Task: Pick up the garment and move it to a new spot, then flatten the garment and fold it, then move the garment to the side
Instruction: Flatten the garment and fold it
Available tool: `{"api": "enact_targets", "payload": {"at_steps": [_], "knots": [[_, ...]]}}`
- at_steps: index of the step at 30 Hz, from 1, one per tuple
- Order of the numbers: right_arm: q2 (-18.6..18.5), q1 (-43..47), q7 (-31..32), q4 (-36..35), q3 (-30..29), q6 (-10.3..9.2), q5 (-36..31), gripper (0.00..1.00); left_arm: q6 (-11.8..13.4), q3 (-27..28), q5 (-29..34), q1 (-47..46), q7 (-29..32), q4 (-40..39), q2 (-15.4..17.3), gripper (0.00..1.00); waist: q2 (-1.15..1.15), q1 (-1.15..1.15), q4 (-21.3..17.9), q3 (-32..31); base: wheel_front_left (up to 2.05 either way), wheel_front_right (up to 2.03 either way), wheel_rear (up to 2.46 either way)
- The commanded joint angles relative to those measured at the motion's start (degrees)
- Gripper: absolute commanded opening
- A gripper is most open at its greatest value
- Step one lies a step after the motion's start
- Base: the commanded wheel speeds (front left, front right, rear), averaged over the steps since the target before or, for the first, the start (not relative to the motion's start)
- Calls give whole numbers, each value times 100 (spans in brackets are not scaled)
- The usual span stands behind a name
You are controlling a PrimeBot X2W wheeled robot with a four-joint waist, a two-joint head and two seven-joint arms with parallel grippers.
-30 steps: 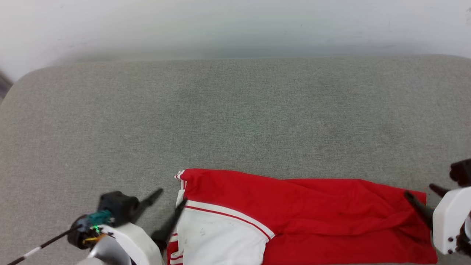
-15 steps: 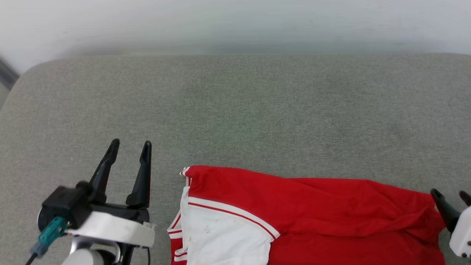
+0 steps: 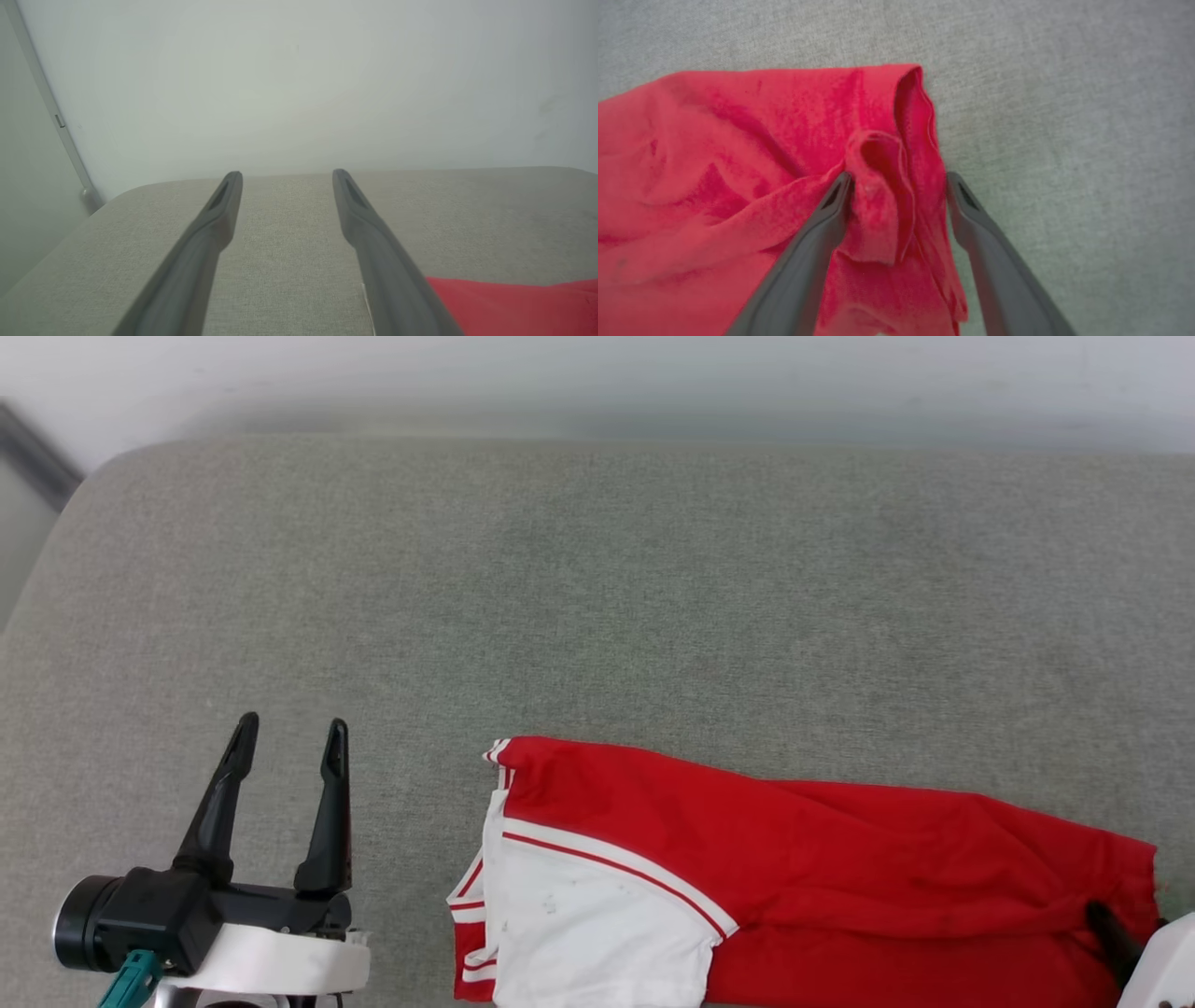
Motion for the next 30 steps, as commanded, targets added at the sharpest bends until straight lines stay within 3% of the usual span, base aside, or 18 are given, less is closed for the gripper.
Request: {"api": "enact_targets", "payload": {"at_steps": [1,6,13,14,15,16,22,30], "knots": [[48,48,-15,86,0,-1,-23,100,-127,110,88,-28,-13,21,-109,100,0,0,48,50,0,0,0],[113,-2,-19,427,38,-2,-51,100,-426,366,307,-83,-14,58,-390,100,0,0,112,135,0,0,0],[251,52,102,892,445,9,-9,98,-585,465,468,-118,-14,122,-614,100,0,0,148,169,0,0,0],[271,75,120,931,514,15,13,44,-593,474,483,-119,-14,133,-627,100,0,0,146,156,0,0,0],[280,88,112,963,562,26,29,6,-605,481,499,-116,-14,143,-635,100,0,0,142,137,0,0,0],[278,94,83,982,602,31,47,0,-614,487,509,-110,-14,154,-638,100,0,0,135,115,0,0,0],[-33,-57,-338,829,432,-5,-99,0,-622,531,559,-7,-14,188,-591,100,0,0,47,-66,0,0,0],[-450,-351,-609,661,-216,-5,-311,0,-627,493,514,45,-14,133,-515,100,0,0,-87,-235,0,0,0]]}}
